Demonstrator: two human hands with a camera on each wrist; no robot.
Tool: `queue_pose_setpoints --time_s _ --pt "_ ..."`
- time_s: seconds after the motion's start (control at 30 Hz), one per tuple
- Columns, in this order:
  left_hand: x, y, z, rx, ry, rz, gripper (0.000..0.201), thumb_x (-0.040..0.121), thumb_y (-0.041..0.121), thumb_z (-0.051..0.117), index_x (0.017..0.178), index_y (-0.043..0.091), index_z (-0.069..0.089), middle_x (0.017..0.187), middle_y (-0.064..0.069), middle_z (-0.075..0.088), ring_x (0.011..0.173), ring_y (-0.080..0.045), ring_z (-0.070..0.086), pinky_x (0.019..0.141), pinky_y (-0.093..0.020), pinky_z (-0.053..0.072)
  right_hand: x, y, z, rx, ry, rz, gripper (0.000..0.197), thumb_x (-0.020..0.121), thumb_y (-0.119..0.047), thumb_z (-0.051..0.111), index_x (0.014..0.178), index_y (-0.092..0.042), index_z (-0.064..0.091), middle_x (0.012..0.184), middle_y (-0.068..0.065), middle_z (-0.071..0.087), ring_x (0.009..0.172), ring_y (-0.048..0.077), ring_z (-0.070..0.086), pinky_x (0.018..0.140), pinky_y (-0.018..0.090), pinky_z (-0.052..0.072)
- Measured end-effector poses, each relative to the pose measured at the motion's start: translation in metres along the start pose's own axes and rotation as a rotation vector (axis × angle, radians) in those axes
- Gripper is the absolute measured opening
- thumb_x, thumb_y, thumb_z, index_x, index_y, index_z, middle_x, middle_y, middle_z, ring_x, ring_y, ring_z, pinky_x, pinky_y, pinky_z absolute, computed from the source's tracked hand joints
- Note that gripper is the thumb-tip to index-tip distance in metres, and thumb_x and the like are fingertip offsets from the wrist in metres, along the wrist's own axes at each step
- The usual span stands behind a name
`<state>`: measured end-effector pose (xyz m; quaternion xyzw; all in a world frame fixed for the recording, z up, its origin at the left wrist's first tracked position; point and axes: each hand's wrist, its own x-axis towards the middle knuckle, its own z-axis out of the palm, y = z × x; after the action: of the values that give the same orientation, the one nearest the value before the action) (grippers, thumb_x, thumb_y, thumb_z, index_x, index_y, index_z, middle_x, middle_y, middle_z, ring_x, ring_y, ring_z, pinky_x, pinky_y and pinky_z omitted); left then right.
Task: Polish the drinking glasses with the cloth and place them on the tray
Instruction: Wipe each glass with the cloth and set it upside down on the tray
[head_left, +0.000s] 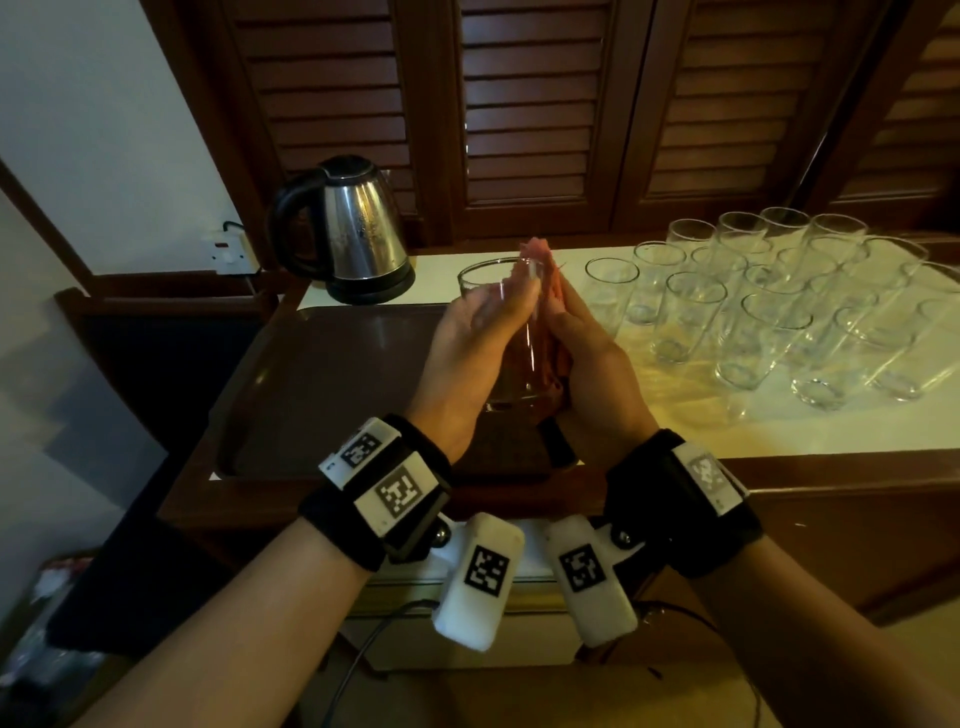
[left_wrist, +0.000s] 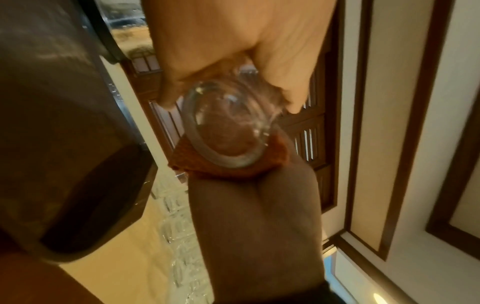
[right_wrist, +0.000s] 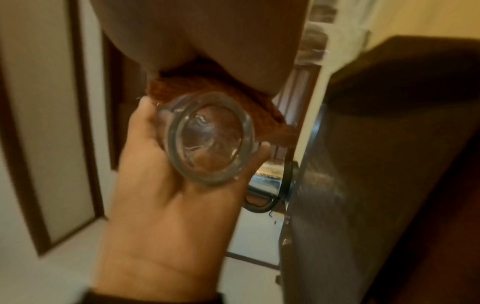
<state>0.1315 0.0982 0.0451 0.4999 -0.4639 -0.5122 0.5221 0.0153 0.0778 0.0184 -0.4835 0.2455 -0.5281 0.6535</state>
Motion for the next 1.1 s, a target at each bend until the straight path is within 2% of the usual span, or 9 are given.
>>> queue_pose_setpoints --time_s 0.1,0.2,0.27,0.4,0.57,0.73,0.87,0.97,1.1 --pt "0.003 -0.003 -0.004 -0.005 -0.030 -0.013 0.048 0.080 0.057 0.060 0.117 0.027 0.063 0.111 0.000 0.074 0.106 -0.015 0.069 0.093 -0.036 0.053 -0.001 0.000 -0.004 0.078 0.012 0.075 0.046 0.107 -0.032 0.039 0.152 -0.028 0.041 0.137 0.013 0.062 0.126 0.031 0.061 0.101 0.050 0.050" --pt "0.005 -0.009 -0.003 0.017 0.043 0.025 0.088 0.071 0.070 0.072 0.139 0.018 0.052 0.132 -0.007 0.064 0.119 -0.018 0.063 0.097 -0.037 0.052 -0.001 0.001 -0.002 -0.074 0.065 -0.047 0.048 0.107 -0.024 0.037 0.155 -0.029 0.036 0.148 0.000 0.053 0.132 0.016 0.055 0.107 0.042 0.047" --pt "0.001 -0.006 0.002 0.023 0.069 0.013 0.098 0.063 0.073 0.070 0.142 0.020 0.047 0.133 -0.002 0.062 0.120 -0.016 0.061 0.100 -0.042 0.051 0.001 0.003 0.001 -0.205 0.071 -0.134 0.053 0.106 -0.024 0.036 0.158 -0.027 0.028 0.159 -0.005 0.039 0.142 0.012 0.043 0.115 0.040 0.040" --pt "-0.002 -0.008 0.003 -0.049 0.088 0.042 0.059 0.082 0.043 0.075 0.129 0.013 0.058 0.113 0.003 0.071 0.098 -0.001 0.069 0.076 -0.019 0.056 0.000 0.007 0.001 -0.138 0.031 -0.075 0.051 0.106 -0.026 0.036 0.156 -0.031 0.033 0.159 -0.001 0.041 0.144 0.016 0.041 0.118 0.042 0.036" --pt "-0.005 -0.003 0.001 -0.103 0.072 -0.002 0.052 0.084 0.053 0.067 0.122 0.018 0.064 0.102 0.000 0.076 0.095 -0.011 0.073 0.083 -0.032 0.058 -0.011 0.007 0.002 0.135 0.065 0.177 0.043 0.106 -0.033 0.037 0.144 -0.017 0.052 0.122 0.009 0.071 0.111 0.023 0.069 0.088 0.038 0.056" --pt "-0.003 0.000 -0.001 -0.298 0.061 -0.059 0.059 0.073 0.056 0.062 0.118 0.017 0.064 0.113 -0.009 0.074 0.107 -0.023 0.070 0.101 -0.048 0.051 -0.015 0.000 -0.003 0.338 0.141 0.267 0.042 0.101 -0.029 0.047 0.132 -0.003 0.060 0.121 0.016 0.070 0.110 0.028 0.067 0.103 0.044 0.050" --pt "-0.002 -0.006 -0.006 -0.368 0.031 -0.019 0.064 0.074 0.040 0.067 0.131 0.013 0.056 0.102 -0.001 0.075 0.103 -0.021 0.069 0.101 -0.043 0.050 -0.020 -0.001 -0.014 0.324 0.202 0.179 0.026 0.104 -0.026 0.049 0.102 -0.005 0.065 0.090 0.011 0.074 0.081 0.025 0.071 0.078 0.042 0.060" --pt "0.001 -0.010 -0.012 -0.342 0.014 0.041 0.076 0.072 0.024 0.076 0.140 0.011 0.046 0.117 -0.004 0.070 0.112 -0.019 0.065 0.106 -0.039 0.048 -0.019 -0.007 -0.014 0.341 0.237 0.202 0.040 0.103 -0.034 0.047 0.126 -0.006 0.062 0.118 0.020 0.071 0.095 0.029 0.067 0.083 0.042 0.052" --pt "0.002 -0.017 -0.015 -0.263 -0.040 0.110 0.080 0.051 0.021 0.096 0.118 0.021 0.053 0.121 -0.006 0.070 0.115 -0.019 0.066 0.092 -0.033 0.056 -0.014 -0.006 -0.012 0.316 0.261 0.168 0.043 0.103 -0.039 0.046 0.133 -0.012 0.059 0.129 0.018 0.066 0.105 0.030 0.065 0.078 0.039 0.050"
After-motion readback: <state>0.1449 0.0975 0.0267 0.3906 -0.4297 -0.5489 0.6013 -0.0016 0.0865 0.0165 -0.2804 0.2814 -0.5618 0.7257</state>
